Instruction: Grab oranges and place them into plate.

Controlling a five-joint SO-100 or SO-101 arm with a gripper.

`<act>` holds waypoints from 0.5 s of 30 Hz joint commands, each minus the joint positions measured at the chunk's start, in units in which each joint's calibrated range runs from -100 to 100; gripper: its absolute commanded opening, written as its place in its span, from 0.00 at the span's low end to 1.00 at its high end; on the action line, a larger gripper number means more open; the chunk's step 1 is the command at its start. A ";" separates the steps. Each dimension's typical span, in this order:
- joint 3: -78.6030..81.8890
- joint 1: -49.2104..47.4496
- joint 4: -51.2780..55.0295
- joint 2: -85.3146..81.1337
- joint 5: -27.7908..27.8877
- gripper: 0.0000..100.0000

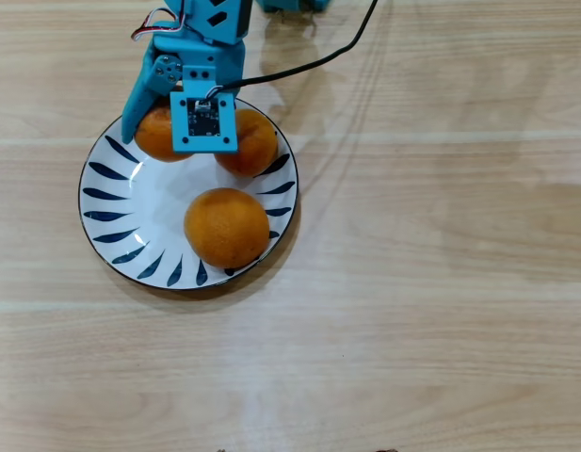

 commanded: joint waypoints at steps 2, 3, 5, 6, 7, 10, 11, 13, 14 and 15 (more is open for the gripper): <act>-0.47 -0.28 0.11 -3.83 0.08 0.40; -0.47 -0.44 0.11 -3.83 -0.08 0.43; -0.47 -1.08 0.20 -3.91 -0.13 0.44; -0.47 -1.33 0.20 -3.91 -0.13 0.44; -0.47 -1.33 0.20 -3.91 -0.18 0.43; -0.47 -1.81 0.20 -4.08 -0.18 0.39; -0.47 -1.89 0.20 -4.08 0.03 0.36; -0.29 -2.45 0.37 -4.33 0.60 0.27; 0.35 -3.02 0.37 -5.26 1.44 0.21; 1.43 -3.58 0.11 -6.62 2.96 0.14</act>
